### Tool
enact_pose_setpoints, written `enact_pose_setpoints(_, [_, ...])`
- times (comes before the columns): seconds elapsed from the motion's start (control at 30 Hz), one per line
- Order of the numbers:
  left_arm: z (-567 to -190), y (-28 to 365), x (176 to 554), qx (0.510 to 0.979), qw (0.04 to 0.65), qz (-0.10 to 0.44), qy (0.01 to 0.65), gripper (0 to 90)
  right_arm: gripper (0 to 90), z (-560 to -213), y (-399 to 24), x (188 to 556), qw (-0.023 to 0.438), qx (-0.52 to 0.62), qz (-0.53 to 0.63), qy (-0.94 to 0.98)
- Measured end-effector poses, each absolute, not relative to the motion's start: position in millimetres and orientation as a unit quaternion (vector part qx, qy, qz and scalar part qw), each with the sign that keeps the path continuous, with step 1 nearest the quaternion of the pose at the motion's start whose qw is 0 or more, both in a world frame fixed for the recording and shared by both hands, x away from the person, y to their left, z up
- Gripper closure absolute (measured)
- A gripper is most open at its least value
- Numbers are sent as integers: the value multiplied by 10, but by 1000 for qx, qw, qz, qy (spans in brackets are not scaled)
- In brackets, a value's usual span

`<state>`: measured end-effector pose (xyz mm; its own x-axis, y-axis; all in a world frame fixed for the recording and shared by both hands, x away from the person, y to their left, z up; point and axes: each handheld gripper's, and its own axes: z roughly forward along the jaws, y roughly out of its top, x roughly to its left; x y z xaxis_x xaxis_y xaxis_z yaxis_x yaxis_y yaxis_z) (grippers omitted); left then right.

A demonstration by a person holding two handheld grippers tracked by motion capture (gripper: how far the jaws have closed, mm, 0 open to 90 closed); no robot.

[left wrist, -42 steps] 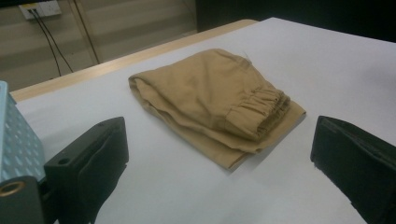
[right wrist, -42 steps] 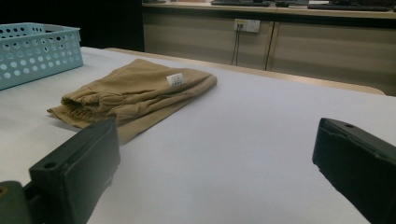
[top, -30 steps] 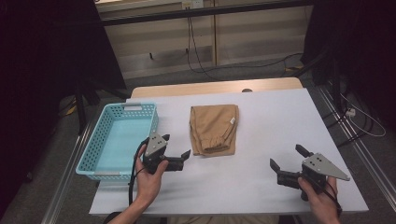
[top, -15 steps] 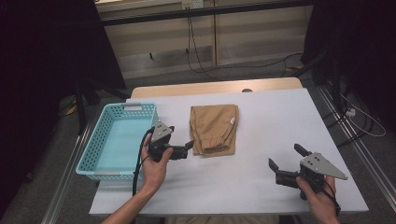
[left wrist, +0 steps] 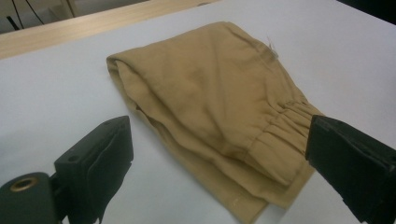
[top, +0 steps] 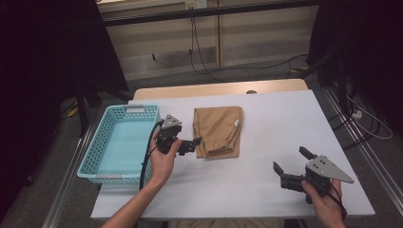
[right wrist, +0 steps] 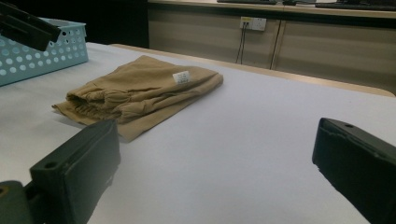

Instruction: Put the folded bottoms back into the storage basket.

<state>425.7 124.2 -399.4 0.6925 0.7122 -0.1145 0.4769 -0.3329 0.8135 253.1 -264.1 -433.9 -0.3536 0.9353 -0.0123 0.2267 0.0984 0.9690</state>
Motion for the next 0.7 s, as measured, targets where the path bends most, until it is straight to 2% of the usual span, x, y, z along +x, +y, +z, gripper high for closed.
enact_pose_setpoints(0.2, [-4030,1203,4387,810,426,135,379,79,7,-4345,-2637,2535,350,444,502,655])
enact_pose_setpoints(0.27, [-4039,1164,4434,814,419,132,381,123,7,-4345,-2635,2535,349,444,502,655])
enact_pose_setpoints(0.47, [-4095,1078,4603,825,404,126,375,116,7,-4347,-2630,2534,349,444,500,656])
enact_pose_setpoints(0.57, [-4122,1049,4685,828,383,134,388,141,7,-4349,-2634,2537,349,445,500,656])
enact_pose_setpoints(0.7, [-4174,1018,4778,826,375,124,403,133,6,-4350,-2631,2537,347,444,500,657])
